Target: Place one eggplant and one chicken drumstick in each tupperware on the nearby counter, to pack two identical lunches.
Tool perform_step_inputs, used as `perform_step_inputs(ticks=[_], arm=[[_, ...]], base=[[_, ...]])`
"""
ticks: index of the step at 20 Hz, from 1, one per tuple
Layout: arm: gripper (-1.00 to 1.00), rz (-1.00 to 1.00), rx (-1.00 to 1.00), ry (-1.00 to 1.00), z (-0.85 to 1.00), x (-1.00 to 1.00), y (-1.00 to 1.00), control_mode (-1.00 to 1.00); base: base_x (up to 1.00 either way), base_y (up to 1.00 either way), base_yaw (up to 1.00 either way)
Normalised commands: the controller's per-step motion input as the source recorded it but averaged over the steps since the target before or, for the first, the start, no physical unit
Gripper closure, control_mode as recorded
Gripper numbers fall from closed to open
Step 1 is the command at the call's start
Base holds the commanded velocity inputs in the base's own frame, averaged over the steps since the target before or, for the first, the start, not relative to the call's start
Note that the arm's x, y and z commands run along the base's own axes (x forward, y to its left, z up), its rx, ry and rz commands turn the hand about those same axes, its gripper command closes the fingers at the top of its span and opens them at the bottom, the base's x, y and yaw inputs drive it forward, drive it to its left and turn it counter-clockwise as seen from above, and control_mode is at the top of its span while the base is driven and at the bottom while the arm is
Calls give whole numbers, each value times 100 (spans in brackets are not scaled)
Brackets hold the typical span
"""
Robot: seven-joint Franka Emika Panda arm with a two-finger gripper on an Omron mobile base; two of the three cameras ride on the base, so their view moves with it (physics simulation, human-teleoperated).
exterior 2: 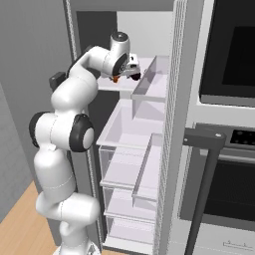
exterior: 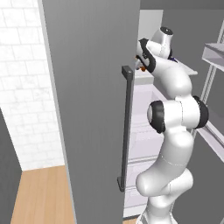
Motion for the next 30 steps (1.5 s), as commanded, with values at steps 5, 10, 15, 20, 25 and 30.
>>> perform_step_inputs(ticks=[5,10,15,20,25,30], arm=[[100,0,4,0,-41,2,1,-100],[100,0,3,0,-38,0,1,-100],[100,1,2,1,-17,0,0,-100],[100,0,0,0,-1,-9,-8,-100],[100,0,4,-3,6,-60,-60,-100],[100,0,5,-3,23,-99,-33,-100]], base=[[0,0,0],[0,0,0],[0,0,0],[0,0,0],[0,0,0],[0,0,0]])
